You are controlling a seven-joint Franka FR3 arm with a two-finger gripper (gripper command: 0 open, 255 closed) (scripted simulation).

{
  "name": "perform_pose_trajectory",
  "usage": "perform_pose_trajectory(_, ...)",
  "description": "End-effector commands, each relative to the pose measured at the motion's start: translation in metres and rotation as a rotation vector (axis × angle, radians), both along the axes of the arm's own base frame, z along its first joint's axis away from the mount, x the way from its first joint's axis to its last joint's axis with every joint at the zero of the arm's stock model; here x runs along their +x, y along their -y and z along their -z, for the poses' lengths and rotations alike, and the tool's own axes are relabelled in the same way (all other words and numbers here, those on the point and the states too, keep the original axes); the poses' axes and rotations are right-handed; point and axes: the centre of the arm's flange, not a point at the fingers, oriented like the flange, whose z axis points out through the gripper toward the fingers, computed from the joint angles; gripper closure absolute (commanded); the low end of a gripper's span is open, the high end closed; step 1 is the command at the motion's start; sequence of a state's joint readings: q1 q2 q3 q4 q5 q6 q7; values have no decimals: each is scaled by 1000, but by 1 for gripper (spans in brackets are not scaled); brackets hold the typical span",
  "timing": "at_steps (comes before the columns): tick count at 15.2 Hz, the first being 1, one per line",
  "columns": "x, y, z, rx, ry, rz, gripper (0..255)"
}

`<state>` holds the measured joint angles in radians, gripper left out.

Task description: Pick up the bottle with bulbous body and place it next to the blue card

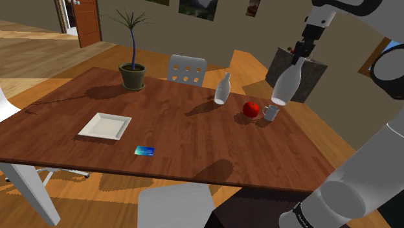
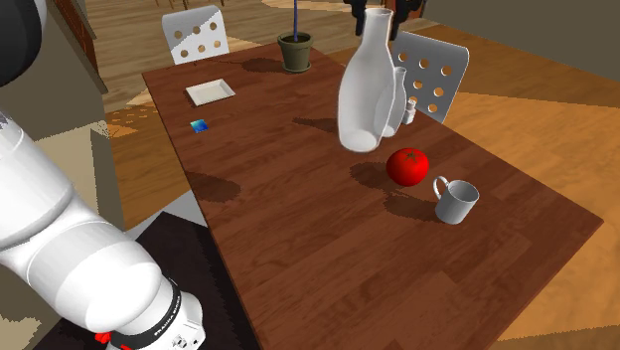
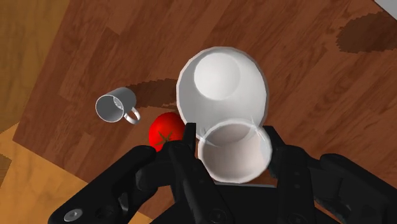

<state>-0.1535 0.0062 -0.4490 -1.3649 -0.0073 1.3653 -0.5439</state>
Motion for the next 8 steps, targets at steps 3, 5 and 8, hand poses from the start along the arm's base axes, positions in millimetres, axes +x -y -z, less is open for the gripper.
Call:
perform_pose_trajectory(3, 0, -1, -21, 0, 0, 0, 255)
perform_pose_trajectory(5, 0, -1, -32, 0, 0, 0, 255)
perform_pose_trajectory(8, 0, -1, -47, 0, 0, 0, 255)
